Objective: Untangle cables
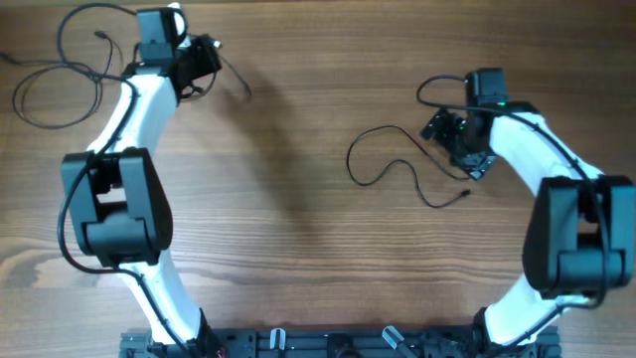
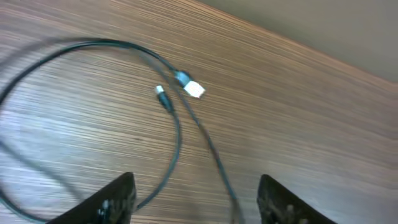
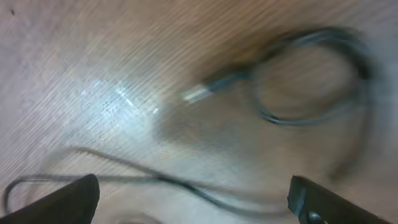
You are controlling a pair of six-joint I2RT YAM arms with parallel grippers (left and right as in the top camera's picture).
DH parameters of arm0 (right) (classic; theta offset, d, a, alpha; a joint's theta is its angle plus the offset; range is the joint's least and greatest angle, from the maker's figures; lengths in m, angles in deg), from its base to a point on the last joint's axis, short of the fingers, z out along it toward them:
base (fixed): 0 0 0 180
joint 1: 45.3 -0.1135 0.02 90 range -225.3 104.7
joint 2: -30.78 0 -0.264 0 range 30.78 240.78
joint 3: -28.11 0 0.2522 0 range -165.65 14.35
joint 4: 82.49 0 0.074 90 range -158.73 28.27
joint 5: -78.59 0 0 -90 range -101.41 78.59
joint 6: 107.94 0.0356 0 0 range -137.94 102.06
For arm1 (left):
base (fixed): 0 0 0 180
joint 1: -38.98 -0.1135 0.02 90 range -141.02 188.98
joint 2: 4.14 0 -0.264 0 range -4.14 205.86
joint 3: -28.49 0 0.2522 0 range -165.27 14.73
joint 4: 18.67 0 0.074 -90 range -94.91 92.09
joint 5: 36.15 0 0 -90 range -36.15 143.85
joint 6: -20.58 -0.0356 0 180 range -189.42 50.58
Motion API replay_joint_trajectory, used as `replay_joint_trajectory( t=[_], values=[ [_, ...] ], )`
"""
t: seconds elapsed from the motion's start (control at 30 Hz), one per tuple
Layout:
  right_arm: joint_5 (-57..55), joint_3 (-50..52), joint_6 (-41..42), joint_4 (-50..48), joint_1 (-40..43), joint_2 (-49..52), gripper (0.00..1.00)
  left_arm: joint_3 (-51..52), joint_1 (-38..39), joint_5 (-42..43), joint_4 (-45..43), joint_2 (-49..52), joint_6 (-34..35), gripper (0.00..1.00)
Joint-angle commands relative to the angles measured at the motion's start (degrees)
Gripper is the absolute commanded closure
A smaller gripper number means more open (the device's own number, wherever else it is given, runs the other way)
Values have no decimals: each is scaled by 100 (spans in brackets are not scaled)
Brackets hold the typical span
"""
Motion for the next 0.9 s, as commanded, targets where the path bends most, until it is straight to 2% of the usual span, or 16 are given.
replay_joint_trajectory(
  t=[0.0, 0.1, 0.17, 0.2, 0.23, 0.33, 0.4, 0.43, 0.5, 0.53, 0.6, 0.63, 0.7, 0.87],
  values=[
    [81, -337, -304, 103, 341, -1204, 0, -17, 627, 131, -247, -697, 42, 0],
    [157, -337, -1025, 48, 400, -2393, 0, -17, 1325, 63, -363, -1145, 337, 0],
    [-595, -337, -1095, 92, 420, -3123, 0, -15, 1956, 1200, 122, -1084, 339, 0],
    [-739, -337, -1086, 103, 433, -3252, 0, -15, 2118, 1373, 236, -1014, 341, 0],
    [-938, -337, -855, 127, 479, -3464, 0, -15, 2422, 1255, 415, -901, 680, 0],
    [-1106, -337, -114, 186, 667, -3668, 0, -15, 3145, 407, 872, -570, 3082, 0],
    [-1106, -337, -7, 275, 826, -3639, 0, -15, 3762, 326, 966, -435, 3495, 0],
    [-1104, -337, -4, 398, 879, -3617, 0, -15, 4094, 0, 1097, -424, 3845, 0],
    [-1104, -334, -50, 660, 909, -3617, 0, -15, 4555, -610, 1469, -400, 4935, 0],
    [-1104, -334, -50, 745, 909, -3617, 0, -15, 4706, -645, 1405, -348, 5226, 0],
    [-1106, -334, -70, 992, 909, -3617, 0, -15, 4990, -485, 560, -195, 5283, 0],
    [-1108, -334, -74, 1117, 909, -3617, 0, -15, 5141, -673, 431, -164, 4970, 0],
    [-1108, -334, -269, 1237, 909, -3617, 0, -17, 5274, -1182, 433, -162, 4765, 0],
    [-866, -334, -350, 1241, 916, -3617, 0, -407, 4909, -1176, 1567, -157, 5707, 1]
  ],
)
